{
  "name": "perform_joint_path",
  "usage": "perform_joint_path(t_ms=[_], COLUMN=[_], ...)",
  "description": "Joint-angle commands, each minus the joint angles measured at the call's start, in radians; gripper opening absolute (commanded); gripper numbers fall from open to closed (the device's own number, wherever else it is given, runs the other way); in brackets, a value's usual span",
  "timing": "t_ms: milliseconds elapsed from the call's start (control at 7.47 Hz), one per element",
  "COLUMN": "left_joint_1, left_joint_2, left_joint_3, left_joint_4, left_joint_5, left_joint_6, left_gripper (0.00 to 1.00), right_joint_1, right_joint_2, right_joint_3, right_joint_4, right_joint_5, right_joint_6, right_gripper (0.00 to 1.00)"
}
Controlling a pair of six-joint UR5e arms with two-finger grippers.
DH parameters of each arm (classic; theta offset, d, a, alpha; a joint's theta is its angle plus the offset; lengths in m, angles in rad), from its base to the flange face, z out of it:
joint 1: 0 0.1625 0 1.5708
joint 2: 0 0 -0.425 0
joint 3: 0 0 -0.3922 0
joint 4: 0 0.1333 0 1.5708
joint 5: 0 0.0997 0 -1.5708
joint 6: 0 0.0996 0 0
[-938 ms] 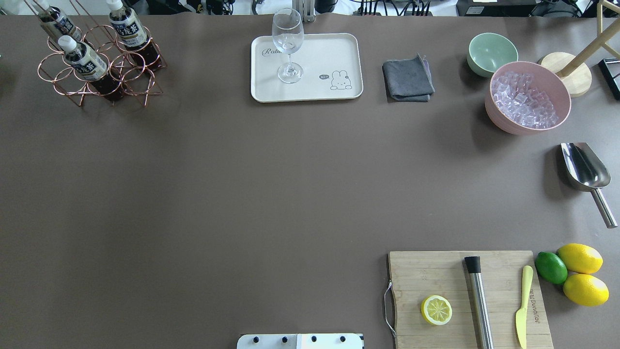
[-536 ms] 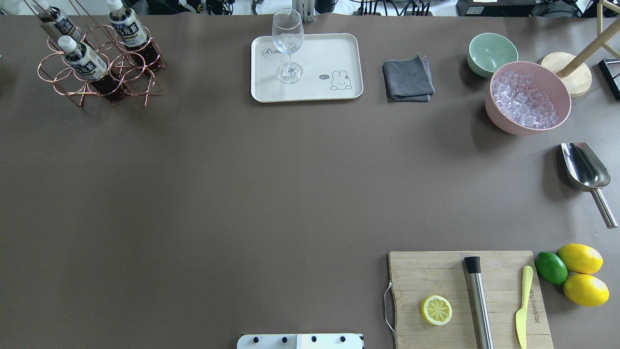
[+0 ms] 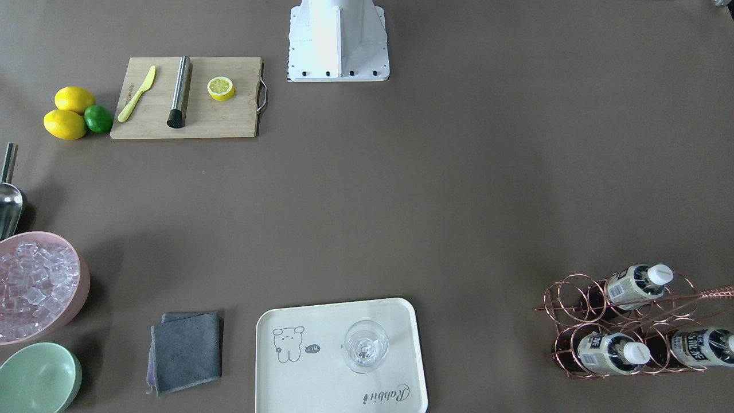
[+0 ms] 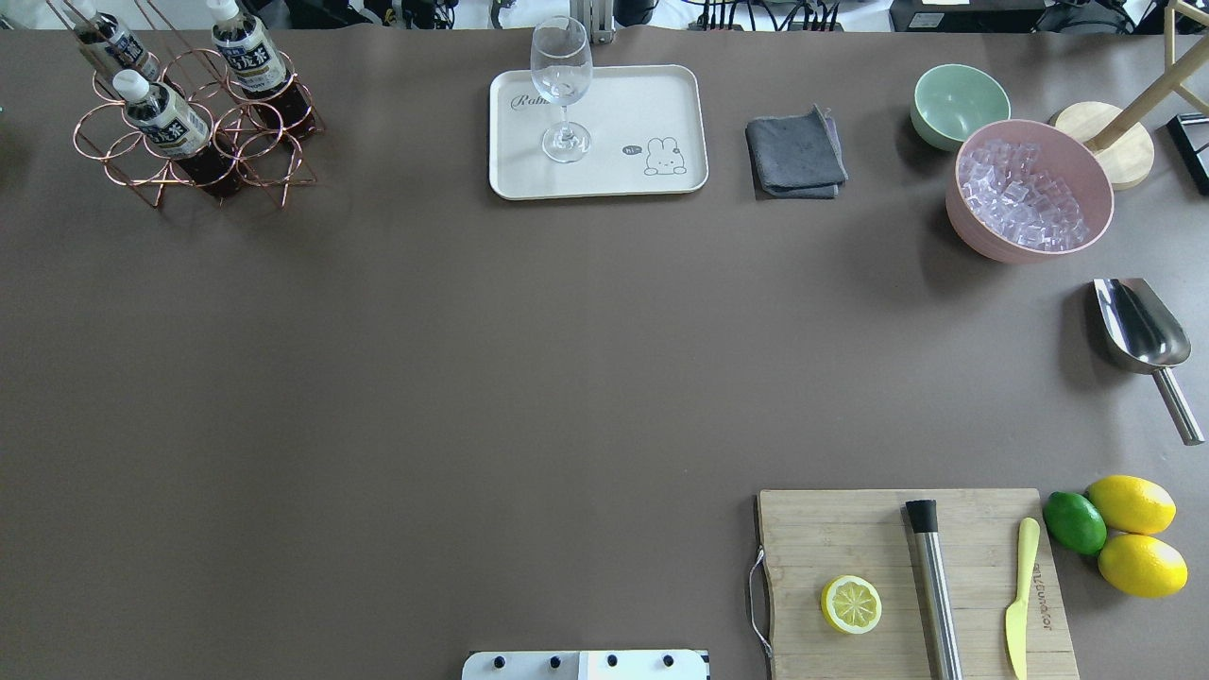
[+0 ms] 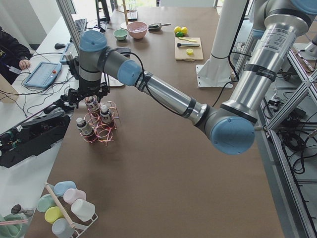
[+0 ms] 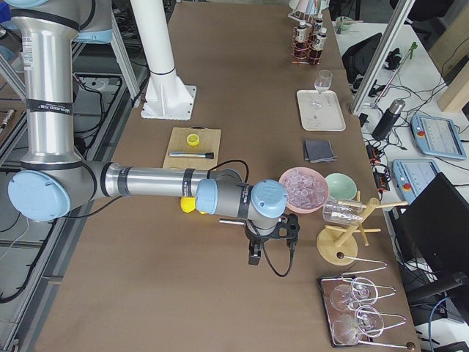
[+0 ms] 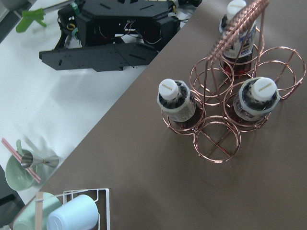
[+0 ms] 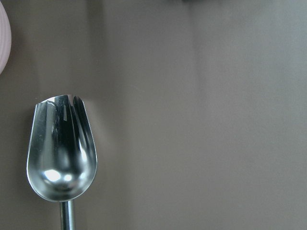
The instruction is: Take tea from basket to plate
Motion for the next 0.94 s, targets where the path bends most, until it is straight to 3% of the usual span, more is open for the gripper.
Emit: perform_joint_path(t_ms=[0,402,804], left_joint_1=[0.099,0.148,0.194], left_joint_2=[-0.179,-0.283,-0.304], left_joint_3=[0.161,0.279,0.364], left_joint_4=[0.006,-0.057,-0.057], left_joint_5=[0.006,0.003,-0.006], left_joint_6=[0.175,0.333,0.342], left_gripper=[0.97,0.97,0.97], right_joint_1=[0.001,0.000,0.000], right_joint_2=[0.000,0.000,0.000], right_joint_3=[0.001,0.001,0.001], right_joint_4=[0.000,0.000,0.000], right_joint_5=[0.000,0.000,0.000], right_joint_6=[0.002,0.000,0.000], right_gripper=[0.99,1.00,1.00])
